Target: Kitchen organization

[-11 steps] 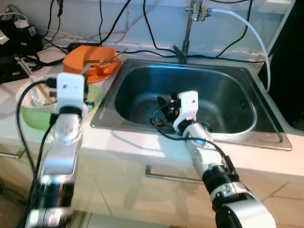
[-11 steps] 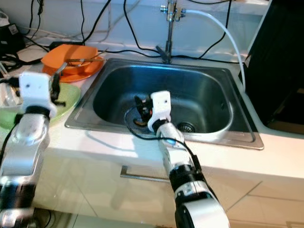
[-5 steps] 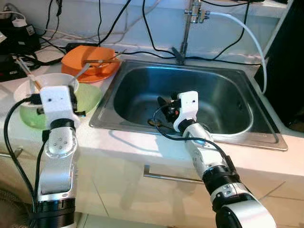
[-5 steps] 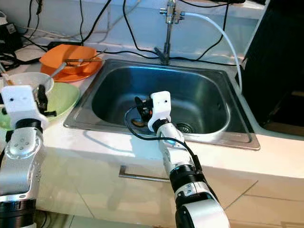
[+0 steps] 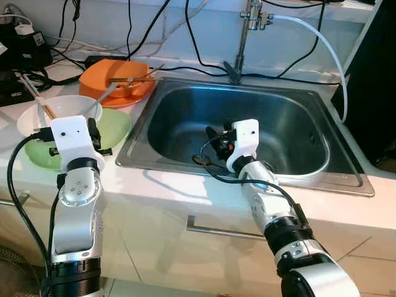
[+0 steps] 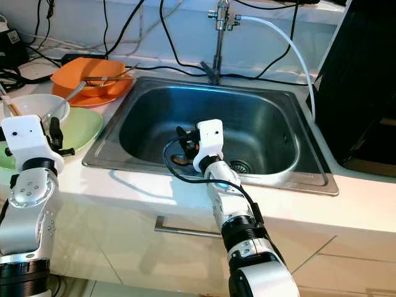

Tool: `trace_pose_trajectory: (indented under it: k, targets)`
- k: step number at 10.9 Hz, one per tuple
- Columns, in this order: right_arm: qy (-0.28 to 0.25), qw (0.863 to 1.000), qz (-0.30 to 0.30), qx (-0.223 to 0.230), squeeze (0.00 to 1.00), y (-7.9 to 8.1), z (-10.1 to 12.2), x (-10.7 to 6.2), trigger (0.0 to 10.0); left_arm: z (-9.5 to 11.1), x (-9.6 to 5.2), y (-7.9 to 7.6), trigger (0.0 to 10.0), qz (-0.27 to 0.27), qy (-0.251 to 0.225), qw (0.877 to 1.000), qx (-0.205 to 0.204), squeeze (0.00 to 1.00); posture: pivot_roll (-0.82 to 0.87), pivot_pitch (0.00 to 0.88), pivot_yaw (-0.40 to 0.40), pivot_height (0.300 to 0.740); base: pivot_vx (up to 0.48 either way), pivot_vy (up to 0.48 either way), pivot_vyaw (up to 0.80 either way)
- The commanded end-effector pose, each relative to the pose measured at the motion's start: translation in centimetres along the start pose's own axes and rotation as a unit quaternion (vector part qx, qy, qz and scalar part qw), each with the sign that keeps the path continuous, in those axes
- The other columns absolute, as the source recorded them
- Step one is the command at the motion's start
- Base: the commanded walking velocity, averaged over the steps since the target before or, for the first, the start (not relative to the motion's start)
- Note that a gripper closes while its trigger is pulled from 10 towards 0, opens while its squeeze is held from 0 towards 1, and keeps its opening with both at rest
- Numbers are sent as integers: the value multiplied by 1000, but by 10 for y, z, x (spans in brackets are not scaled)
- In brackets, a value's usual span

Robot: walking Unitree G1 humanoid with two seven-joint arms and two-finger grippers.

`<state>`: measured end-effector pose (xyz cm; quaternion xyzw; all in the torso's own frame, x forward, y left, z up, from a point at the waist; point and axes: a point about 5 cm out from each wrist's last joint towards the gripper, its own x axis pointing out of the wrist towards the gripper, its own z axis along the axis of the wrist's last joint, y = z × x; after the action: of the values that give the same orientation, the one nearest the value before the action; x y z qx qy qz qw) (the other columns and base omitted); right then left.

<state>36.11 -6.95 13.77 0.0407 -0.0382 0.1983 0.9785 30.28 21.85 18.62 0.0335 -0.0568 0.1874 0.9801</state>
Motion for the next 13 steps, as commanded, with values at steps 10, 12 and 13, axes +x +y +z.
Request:
trace_pose_trajectory:
  k: [10,12,13]
  targets:
    - [-1,1000,-7,3,0,-2,2,0,10000,1,14,-29,10000,-49,23,997,-52,0,212,14,-17,740,0,0,0]
    - [-2,1000,-9,3,0,-2,2,0,10000,3,15,-36,10000,-62,21,996,-60,0,211,13,-16,740,0,0,0]
    - [-2,1000,-10,3,0,-2,2,0,10000,7,15,-38,10000,-66,15,996,-63,0,212,14,-15,740,0,0,0]
